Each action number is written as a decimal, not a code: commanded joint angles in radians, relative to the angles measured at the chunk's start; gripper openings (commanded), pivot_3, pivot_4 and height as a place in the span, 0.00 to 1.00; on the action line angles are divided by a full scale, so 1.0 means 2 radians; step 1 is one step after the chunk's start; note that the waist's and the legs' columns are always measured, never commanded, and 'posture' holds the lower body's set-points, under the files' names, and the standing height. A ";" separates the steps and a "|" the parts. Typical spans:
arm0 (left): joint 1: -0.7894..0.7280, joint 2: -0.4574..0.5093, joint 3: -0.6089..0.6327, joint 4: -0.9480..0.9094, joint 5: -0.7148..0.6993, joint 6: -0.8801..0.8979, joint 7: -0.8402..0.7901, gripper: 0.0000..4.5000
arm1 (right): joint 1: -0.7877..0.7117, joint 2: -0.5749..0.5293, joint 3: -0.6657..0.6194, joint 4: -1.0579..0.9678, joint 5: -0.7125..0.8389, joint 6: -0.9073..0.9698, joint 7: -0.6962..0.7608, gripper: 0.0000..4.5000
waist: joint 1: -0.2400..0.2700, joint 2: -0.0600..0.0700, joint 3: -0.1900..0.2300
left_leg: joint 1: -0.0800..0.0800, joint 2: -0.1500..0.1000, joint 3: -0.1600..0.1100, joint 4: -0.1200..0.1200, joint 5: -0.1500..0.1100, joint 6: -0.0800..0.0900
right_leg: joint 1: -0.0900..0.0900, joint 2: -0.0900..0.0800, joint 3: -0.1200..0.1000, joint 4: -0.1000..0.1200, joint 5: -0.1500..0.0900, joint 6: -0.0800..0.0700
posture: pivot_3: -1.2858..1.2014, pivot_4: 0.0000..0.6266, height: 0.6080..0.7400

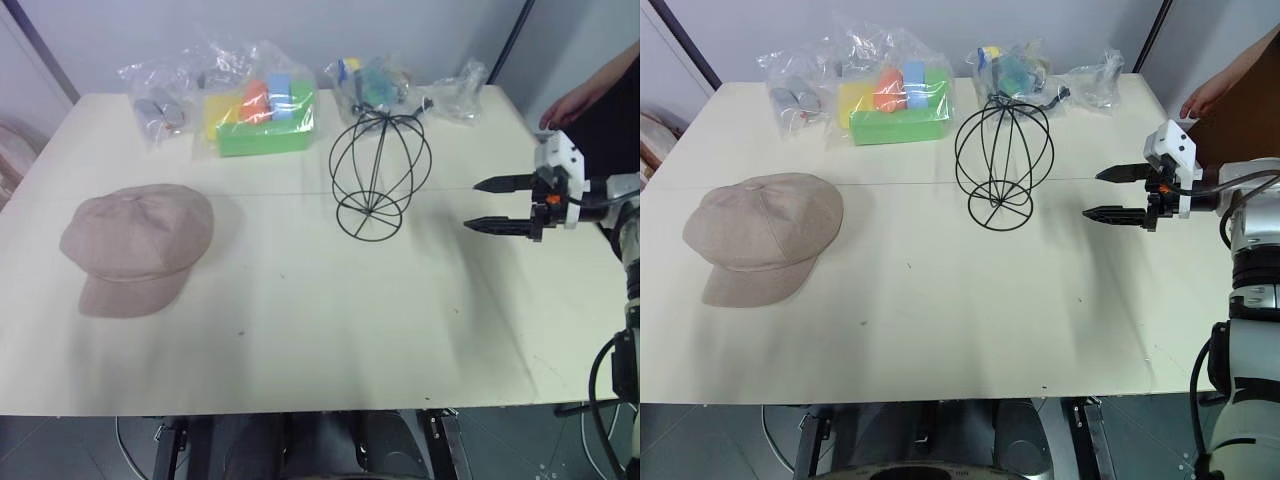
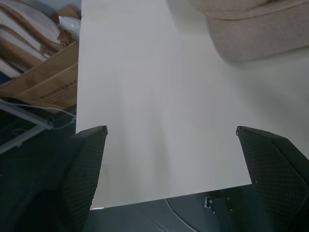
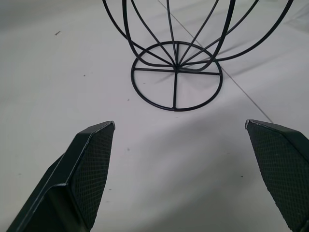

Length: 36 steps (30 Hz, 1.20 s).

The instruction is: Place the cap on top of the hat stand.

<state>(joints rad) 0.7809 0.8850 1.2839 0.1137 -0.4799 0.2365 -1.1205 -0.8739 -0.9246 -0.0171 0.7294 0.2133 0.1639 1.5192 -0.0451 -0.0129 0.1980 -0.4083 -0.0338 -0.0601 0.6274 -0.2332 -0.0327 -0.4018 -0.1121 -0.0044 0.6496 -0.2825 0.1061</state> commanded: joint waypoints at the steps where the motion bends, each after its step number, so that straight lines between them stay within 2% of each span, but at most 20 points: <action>1: 0.008 0.008 0.028 -0.005 -0.002 0.003 0.000 1.00 | -0.010 -0.012 -0.017 -0.021 0.013 0.004 0.008 0.99 | 0.000 0.000 0.000 | 0.000 0.000 0.000 0.000 0.000 0.000 | 0.000 0.000 0.000 0.000 0.000 0.000 | 0.52 0.24 1.00; 14: -0.004 0.016 0.025 -0.019 -0.013 0.027 0.000 1.00 | -0.004 -0.012 -0.017 -0.037 0.016 0.039 0.007 0.99 | 0.000 0.000 0.000 | 0.000 0.000 0.000 0.000 0.000 0.000 | 0.000 0.000 0.000 0.000 0.000 0.000 | 0.52 0.24 1.00; 19: -0.020 0.011 0.009 -0.105 -0.029 0.049 0.000 1.00 | 0.003 -0.012 -0.015 -0.055 0.020 0.032 0.024 0.99 | 0.001 0.000 0.000 | 0.000 0.000 0.000 0.000 0.000 0.000 | 0.000 0.000 0.000 0.000 0.000 0.000 | 0.52 0.24 1.00; 23: -0.011 -0.005 -0.020 -0.215 -0.027 0.053 -0.006 1.00 | 0.033 -0.025 -0.019 -0.151 0.070 0.098 0.047 0.99 | 0.001 0.000 0.000 | 0.000 0.000 0.000 0.001 0.000 0.000 | 0.000 0.000 0.000 0.000 0.000 0.000 | 0.52 0.24 1.00; 28: 0.007 -0.032 -0.090 -0.278 0.074 -0.027 0.011 1.00 | 0.095 -0.040 -0.036 -0.302 0.149 0.188 0.045 0.99 | 0.000 0.000 0.000 | 0.000 0.000 0.001 0.000 0.000 0.001 | 0.000 0.000 0.001 0.000 0.000 0.000 | 0.52 0.24 1.00; 32: 0.005 -0.042 -0.196 -0.254 0.225 -0.160 0.066 1.00 | 0.134 -0.038 -0.056 -0.388 0.187 0.224 0.021 0.99 | 0.004 0.000 0.000 | 0.000 0.001 0.001 0.001 0.000 0.001 | 0.000 0.001 0.001 0.000 0.000 0.000 | 0.52 0.24 1.00; 34: -0.023 -0.042 -0.236 -0.229 0.280 -0.193 0.115 1.00 | 0.143 -0.038 -0.063 -0.412 0.201 0.238 0.006 0.99 | 0.007 0.000 0.000 | 0.000 0.001 0.001 0.001 -0.001 0.001 | 0.001 0.002 0.001 -0.001 0.000 0.000 | 0.52 0.24 1.00; 36: -0.089 -0.042 -0.291 -0.181 0.369 -0.232 0.218 1.00 | 0.150 -0.038 -0.074 -0.433 0.217 0.253 -0.010 0.99 | 0.015 0.000 0.000 | 0.000 0.002 0.001 0.002 -0.001 0.001 | 0.001 0.002 0.001 -0.001 0.000 -0.001 | 0.52 0.24 1.00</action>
<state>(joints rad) 0.6443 0.8003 0.7465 -0.2973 0.1379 -0.1632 -0.8217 -0.5676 -0.9898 -0.1196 -0.0852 0.6023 0.6503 1.5230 -0.0145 -0.0136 0.1972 -0.4082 -0.0301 -0.0579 0.6314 -0.2343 -0.0308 -0.3994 -0.1080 -0.0029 0.6476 -0.2815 0.1046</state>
